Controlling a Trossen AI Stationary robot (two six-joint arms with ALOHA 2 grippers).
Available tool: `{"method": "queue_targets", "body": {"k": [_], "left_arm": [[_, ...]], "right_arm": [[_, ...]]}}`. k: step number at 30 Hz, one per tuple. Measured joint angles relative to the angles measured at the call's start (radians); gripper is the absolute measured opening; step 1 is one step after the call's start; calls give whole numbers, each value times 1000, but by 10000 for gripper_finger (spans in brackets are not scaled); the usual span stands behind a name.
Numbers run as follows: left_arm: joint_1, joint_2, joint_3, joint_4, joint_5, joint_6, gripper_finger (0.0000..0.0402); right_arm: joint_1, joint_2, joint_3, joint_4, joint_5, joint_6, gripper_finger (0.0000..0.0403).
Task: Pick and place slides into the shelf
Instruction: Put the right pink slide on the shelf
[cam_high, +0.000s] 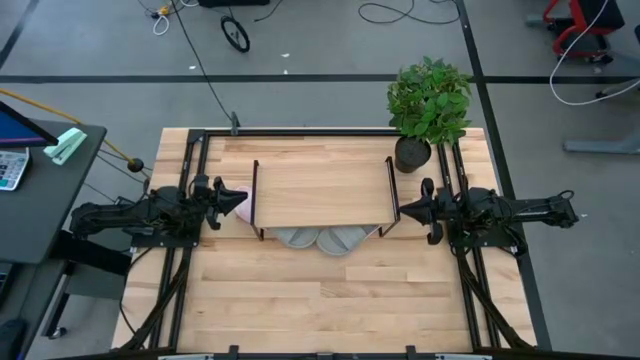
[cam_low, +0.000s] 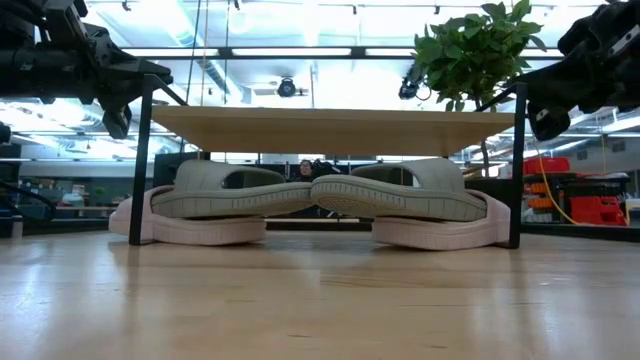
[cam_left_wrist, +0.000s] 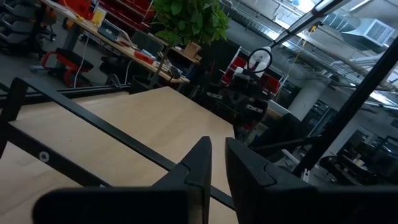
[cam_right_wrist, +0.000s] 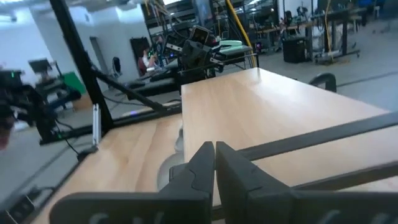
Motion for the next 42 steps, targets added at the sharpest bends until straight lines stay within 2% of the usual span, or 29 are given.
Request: {"method": "queue_targets", "body": {"k": [3,7,11,13,17,20,24,31,38,42], "left_arm": [[0,0,0,0,-2,0,55],[0,0,17,-21,-3,18,52],[0,-1,100,-21,-3,119,45],[0,0,161,-98,-3,167,41],[0,0,318,-377,-3,179,35],[1,0,423,-600,-8,110,29],[1,0,512,-749,-15,21,20],[1,0,532,-786,-14,-43,8],[1,0,530,-822,-14,-58,21],[1,0,526,-825,-18,-54,24]], "right_arm": [[0,2,13,0,14,63,23],[0,1,103,-36,77,53,23],[0,3,288,-346,114,26,23],[0,5,372,-504,114,67,22],[0,6,448,-576,120,212,22],[0,19,473,-574,145,369,23],[0,51,481,-581,158,507,23],[0,164,481,-581,193,624,23],[0,263,481,-663,196,821,23],[0,276,481,-697,196,875,23]]}}
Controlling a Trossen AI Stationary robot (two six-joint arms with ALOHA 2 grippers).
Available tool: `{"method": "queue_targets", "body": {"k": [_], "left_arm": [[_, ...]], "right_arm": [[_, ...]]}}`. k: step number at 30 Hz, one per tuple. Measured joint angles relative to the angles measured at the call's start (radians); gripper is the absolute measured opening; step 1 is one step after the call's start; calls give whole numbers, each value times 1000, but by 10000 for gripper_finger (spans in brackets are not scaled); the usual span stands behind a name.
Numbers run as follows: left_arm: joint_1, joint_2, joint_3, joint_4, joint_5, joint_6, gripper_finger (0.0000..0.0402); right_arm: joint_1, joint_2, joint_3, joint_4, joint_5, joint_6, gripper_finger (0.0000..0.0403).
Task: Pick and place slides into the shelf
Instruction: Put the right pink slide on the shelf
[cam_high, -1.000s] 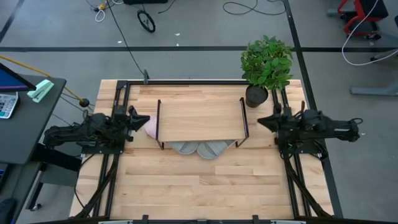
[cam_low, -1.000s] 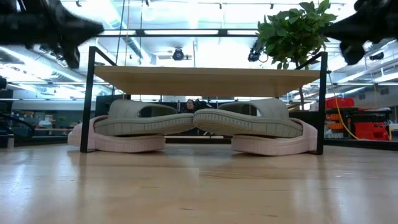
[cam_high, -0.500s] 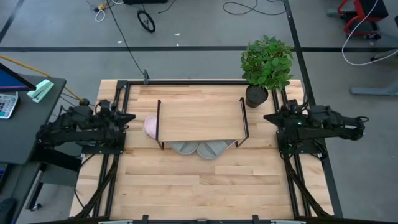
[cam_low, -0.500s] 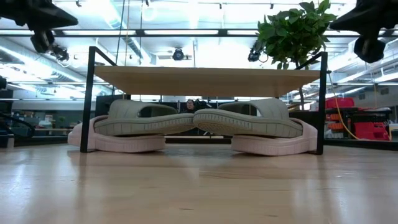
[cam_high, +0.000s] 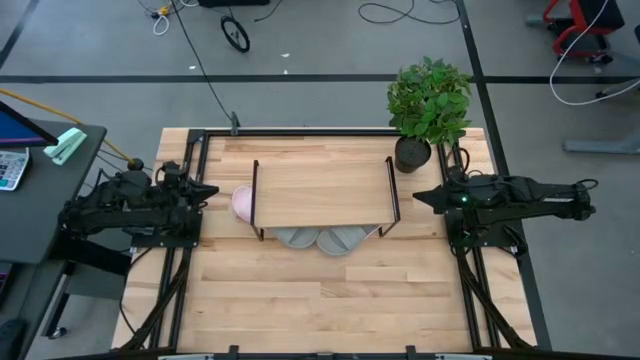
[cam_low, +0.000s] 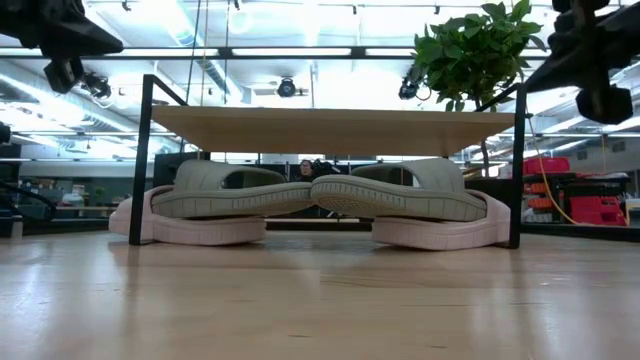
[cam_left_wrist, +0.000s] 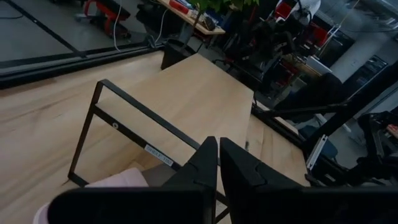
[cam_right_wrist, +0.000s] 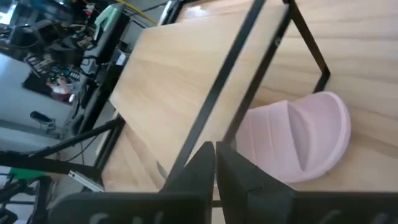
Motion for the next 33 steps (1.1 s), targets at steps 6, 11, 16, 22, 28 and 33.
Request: {"method": "queue_targets", "body": {"k": [6,11,16,22,28,33], "left_arm": [[0,0,0,-7,-4,1,14],[0,0,0,-43,-4,1,14],[0,0,0,-53,-4,2,22],[0,0,0,-59,-7,2,22],[0,0,0,-59,-7,2,13],[0,0,0,-59,-7,3,16]], "right_arm": [[0,-3,0,-50,6,56,23],[0,-2,0,-110,20,155,26],[0,8,0,-139,26,239,44],[0,78,0,-193,29,366,93],[0,189,0,-207,16,458,125],[0,256,0,-203,-10,476,131]]}}
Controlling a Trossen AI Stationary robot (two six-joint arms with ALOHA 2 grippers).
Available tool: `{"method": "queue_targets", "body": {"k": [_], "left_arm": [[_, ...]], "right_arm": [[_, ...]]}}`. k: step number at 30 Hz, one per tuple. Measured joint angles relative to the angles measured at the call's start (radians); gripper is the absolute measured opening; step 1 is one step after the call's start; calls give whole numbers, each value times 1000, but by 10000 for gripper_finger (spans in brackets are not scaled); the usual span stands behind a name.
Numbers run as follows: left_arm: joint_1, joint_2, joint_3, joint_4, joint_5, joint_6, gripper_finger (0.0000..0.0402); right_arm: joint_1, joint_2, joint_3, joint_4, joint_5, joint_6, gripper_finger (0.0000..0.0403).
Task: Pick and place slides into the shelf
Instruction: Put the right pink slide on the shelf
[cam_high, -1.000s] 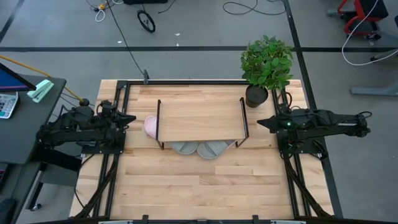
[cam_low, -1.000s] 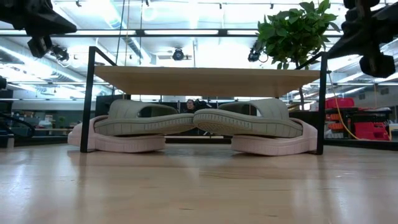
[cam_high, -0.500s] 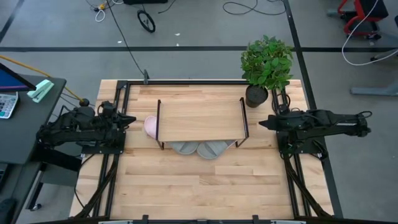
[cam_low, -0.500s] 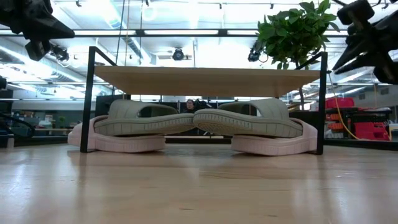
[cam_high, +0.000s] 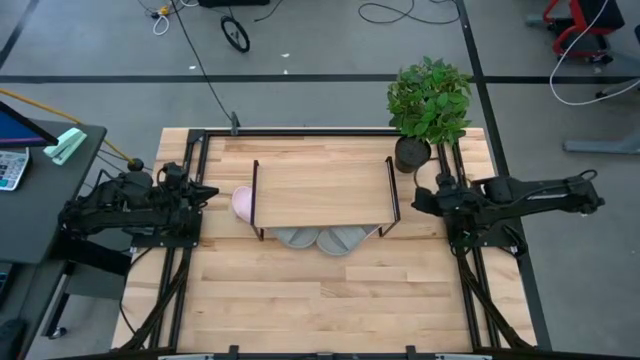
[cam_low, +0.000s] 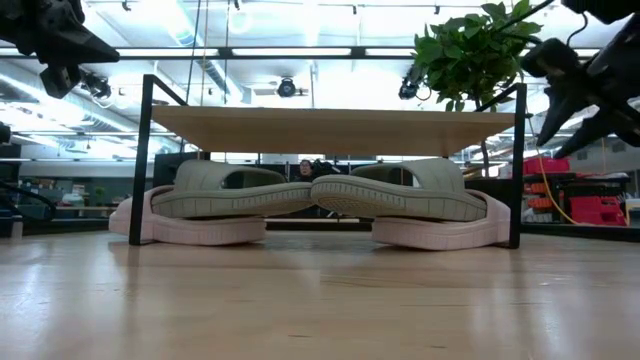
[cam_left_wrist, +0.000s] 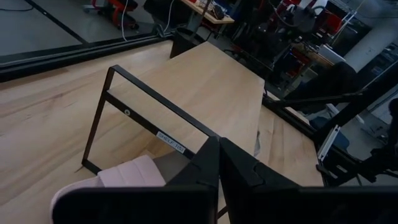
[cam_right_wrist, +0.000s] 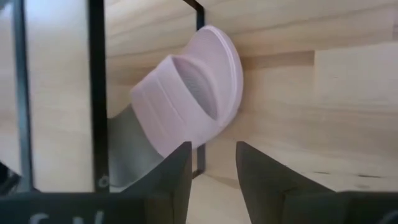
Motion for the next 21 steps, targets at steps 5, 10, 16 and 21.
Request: {"method": "queue_targets", "body": {"k": [5,10,16,21], "left_arm": [[0,0,0,0,0,1,22],[0,0,0,0,-4,2,19],[0,0,0,-1,-4,1,12],[0,0,0,-1,-4,1,20]], "right_arm": [[0,24,-7,21,2,25,129],[0,25,-37,51,6,50,129],[0,22,-96,136,10,70,129],[0,22,-193,304,27,131,129]]}}
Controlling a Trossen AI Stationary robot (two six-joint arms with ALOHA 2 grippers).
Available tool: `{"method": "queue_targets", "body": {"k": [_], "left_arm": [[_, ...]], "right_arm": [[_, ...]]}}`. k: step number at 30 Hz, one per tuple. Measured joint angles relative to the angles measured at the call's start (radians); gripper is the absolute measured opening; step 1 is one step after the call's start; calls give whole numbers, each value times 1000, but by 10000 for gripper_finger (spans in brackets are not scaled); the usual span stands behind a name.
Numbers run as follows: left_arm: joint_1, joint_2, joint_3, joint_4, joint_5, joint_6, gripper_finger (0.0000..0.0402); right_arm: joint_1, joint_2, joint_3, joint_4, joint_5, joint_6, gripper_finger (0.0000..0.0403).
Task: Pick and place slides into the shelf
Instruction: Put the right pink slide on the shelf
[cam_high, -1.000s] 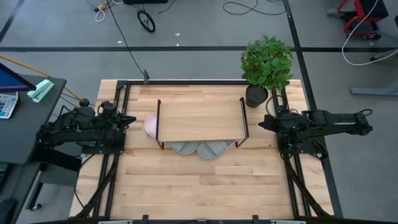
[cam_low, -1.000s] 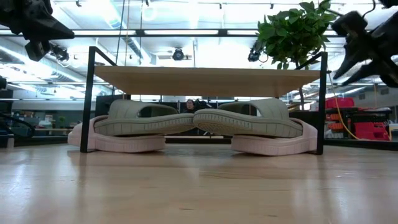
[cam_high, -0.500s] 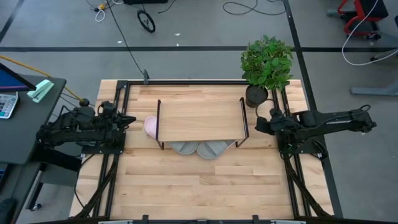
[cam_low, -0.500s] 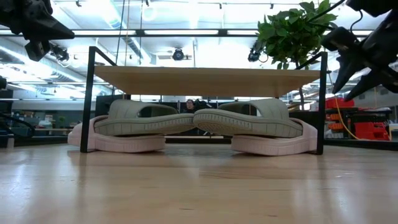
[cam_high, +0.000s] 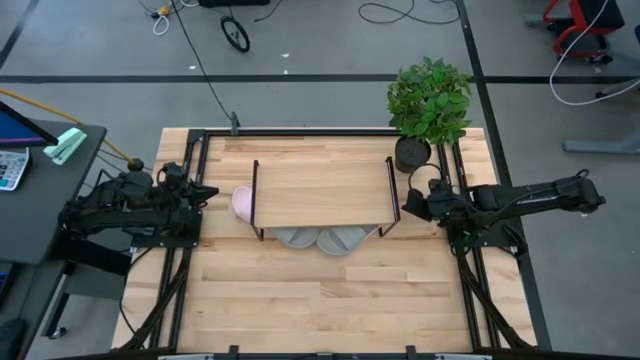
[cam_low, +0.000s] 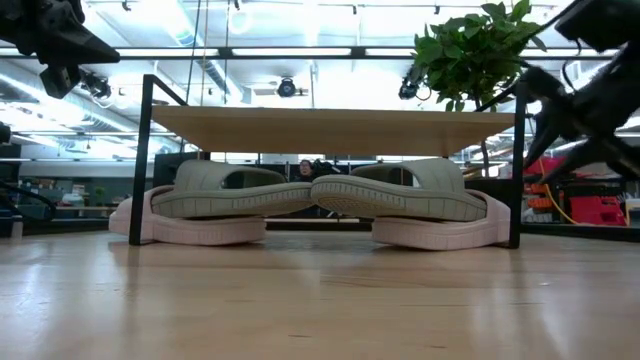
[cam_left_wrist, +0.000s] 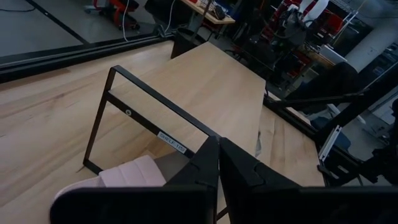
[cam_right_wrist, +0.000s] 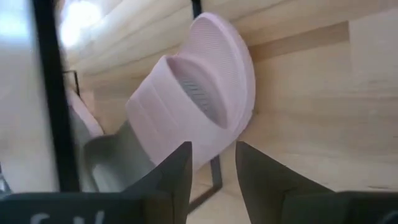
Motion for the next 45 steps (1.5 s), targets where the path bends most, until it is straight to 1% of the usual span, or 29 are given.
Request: {"method": "queue_targets", "body": {"k": [3,6,13,19,23,26,31,37,40,45], "left_arm": [[0,0,0,0,0,0,23],[0,0,0,0,0,-1,20],[0,0,0,0,0,-2,13],[0,0,0,0,0,-3,24],[0,0,0,0,0,-2,22],[0,0,0,0,0,-2,16],[0,0,0,0,0,-2,12],[0,0,0,0,0,-2,21],[0,0,0,0,0,-3,24],[0,0,0,0,0,-9,20]], "right_arm": [[0,0,-52,53,37,44,129],[0,0,-78,57,75,73,129],[0,0,-136,106,96,129,130],[0,0,-139,119,159,128,155],[-16,7,-139,118,157,134,178],[-39,24,-139,130,149,134,186],[-83,72,-139,168,123,103,186],[-134,132,-139,252,69,38,186],[-148,138,-139,261,45,10,185],[-160,139,-139,261,49,1,185]]}}
